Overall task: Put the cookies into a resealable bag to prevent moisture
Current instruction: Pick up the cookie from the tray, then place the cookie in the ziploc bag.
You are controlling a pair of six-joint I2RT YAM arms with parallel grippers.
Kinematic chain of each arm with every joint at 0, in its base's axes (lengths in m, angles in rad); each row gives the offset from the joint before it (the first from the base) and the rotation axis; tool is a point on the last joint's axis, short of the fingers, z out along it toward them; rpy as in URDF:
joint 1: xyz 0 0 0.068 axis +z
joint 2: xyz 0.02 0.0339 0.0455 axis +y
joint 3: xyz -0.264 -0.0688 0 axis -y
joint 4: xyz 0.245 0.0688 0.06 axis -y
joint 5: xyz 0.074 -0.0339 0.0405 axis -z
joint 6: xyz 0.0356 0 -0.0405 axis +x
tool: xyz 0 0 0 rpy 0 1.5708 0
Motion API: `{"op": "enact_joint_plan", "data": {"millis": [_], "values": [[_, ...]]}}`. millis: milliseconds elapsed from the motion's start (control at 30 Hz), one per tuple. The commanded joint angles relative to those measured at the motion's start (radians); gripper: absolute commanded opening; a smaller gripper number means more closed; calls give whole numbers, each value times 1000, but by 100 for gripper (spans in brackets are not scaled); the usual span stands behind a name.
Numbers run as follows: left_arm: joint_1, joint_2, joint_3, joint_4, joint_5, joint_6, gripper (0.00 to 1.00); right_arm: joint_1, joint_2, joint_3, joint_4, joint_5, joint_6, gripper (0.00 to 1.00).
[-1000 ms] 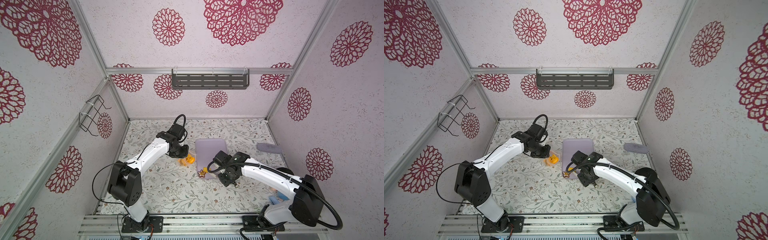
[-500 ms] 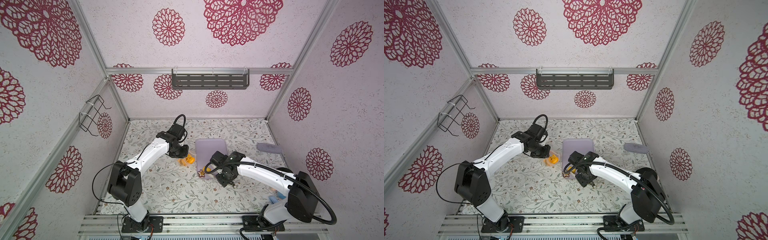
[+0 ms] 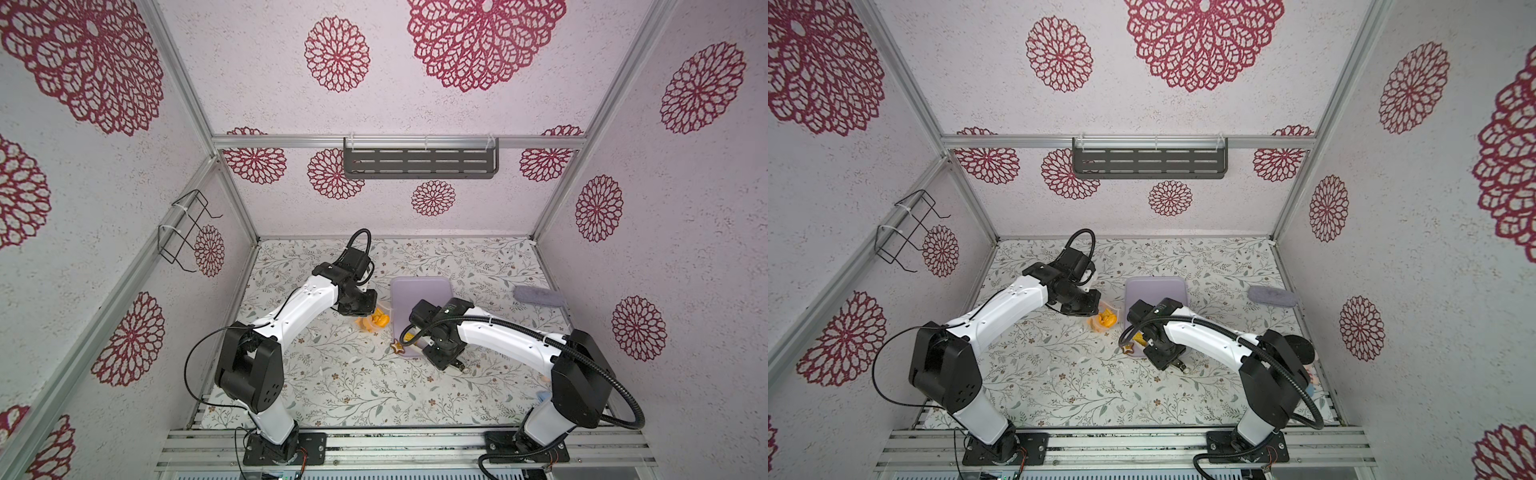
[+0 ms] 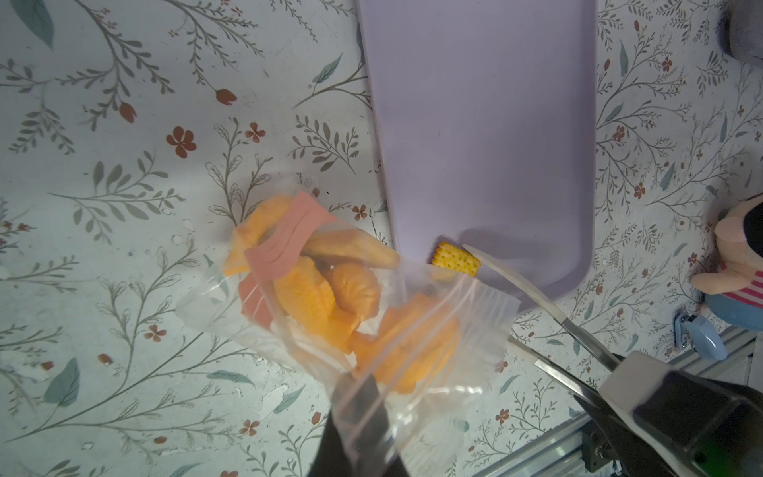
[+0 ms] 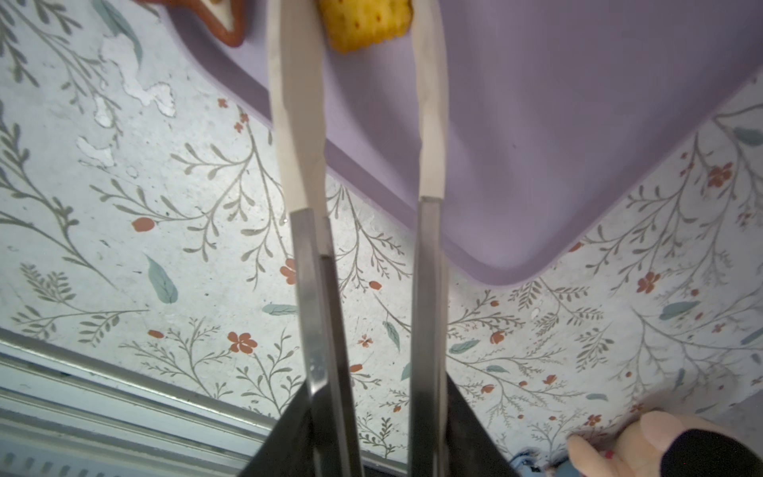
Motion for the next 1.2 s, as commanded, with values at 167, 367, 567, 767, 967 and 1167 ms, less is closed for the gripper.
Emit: {"op": "enact_joint_plan", "data": {"millis": [167,367,567,767,967,1167], "values": [[14,-18,4,19,16,19,0,-6,-118,80,-40,98,30,31],[15,-8,8,28,31,14,0,-16,-281,107,10,-60,40,31],[15,-3,14,31,32,13,0,-6,-296,132,85,-217,33,31],[15,-9,16,29,31,10,0,-4,-223,150,115,-246,8,32],[15,-14,18,24,27,7,0,-22,-236,145,150,-233,31,45],[15,-18,16,20,18,8,0,-74,-354,140,113,-216,66,45]]}}
